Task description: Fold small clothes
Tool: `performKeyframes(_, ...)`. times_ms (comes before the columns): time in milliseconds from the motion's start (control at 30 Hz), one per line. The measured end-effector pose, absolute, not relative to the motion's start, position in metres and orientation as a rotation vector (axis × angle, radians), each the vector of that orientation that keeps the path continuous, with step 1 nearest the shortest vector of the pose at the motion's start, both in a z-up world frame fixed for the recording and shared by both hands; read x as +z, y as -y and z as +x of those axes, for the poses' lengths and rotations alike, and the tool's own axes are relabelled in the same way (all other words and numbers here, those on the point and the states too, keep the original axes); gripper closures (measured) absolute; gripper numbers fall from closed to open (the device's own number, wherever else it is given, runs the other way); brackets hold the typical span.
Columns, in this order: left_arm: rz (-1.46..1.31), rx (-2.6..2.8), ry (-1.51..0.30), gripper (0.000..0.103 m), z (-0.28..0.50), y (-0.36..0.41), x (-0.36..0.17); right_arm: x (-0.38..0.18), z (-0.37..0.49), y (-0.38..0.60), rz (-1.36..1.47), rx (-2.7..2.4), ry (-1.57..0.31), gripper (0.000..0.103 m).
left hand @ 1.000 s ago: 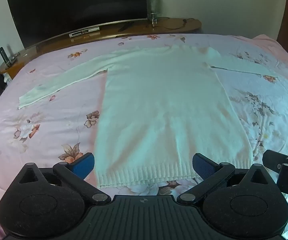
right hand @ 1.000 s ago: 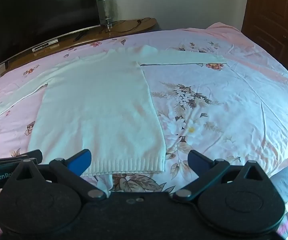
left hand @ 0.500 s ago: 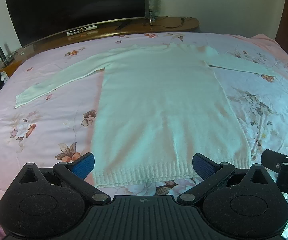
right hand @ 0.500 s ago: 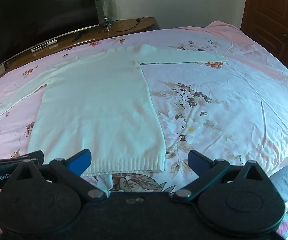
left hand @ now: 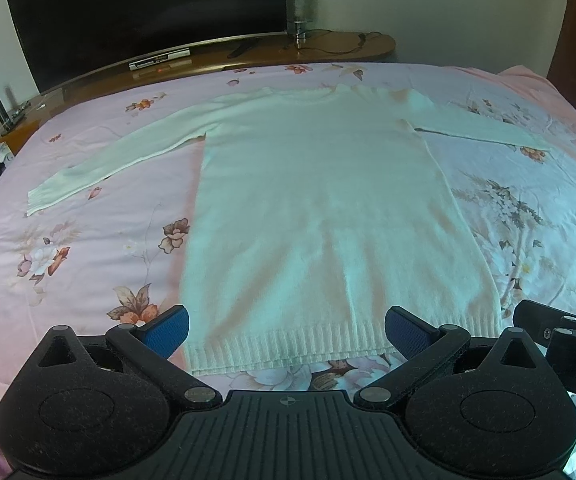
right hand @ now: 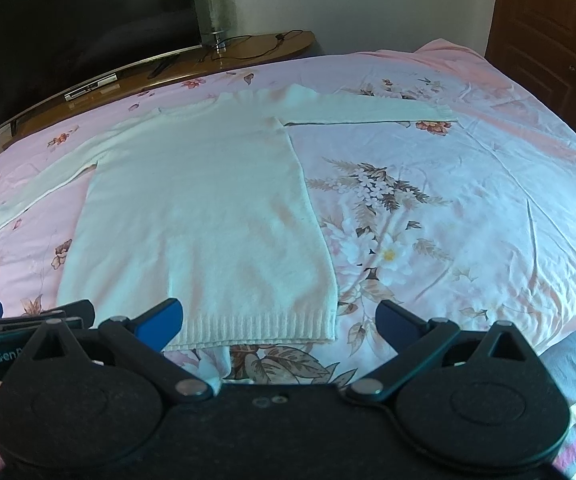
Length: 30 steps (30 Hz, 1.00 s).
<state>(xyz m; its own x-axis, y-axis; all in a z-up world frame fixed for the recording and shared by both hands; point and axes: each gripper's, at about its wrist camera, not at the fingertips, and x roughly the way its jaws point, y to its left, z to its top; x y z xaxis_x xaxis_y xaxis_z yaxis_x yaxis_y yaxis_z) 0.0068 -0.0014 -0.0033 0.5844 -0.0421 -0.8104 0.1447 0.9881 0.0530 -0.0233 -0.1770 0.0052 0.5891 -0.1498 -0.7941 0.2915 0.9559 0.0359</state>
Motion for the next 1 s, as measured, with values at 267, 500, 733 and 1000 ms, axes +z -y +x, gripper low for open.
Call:
performKeyframes(267,0.116,-0.114,-0.946,0.0,0.0077,0.0003,-0.0043,0.0039,-0.0224,0.1757,0.169,-0.256,-0.908,0.0)
performKeyframes(500,0.113,-0.113,-0.951,0.0,0.0089,-0.0005,-0.0056,0.0035,-0.0225,0.1747,0.171,-0.249,-0.912,0.0)
performKeyframes(733,0.114,-0.114,-0.953,0.0,0.0088,0.0,-0.0057,0.0042,-0.022,0.1747,0.17,-0.248,-0.913,0.0)
performKeyframes(1000,0.113,-0.116,-0.955,0.0,0.0084,0.0005,-0.0066,0.0047,-0.0212,0.1751,0.171,-0.247,-0.915,0.0)
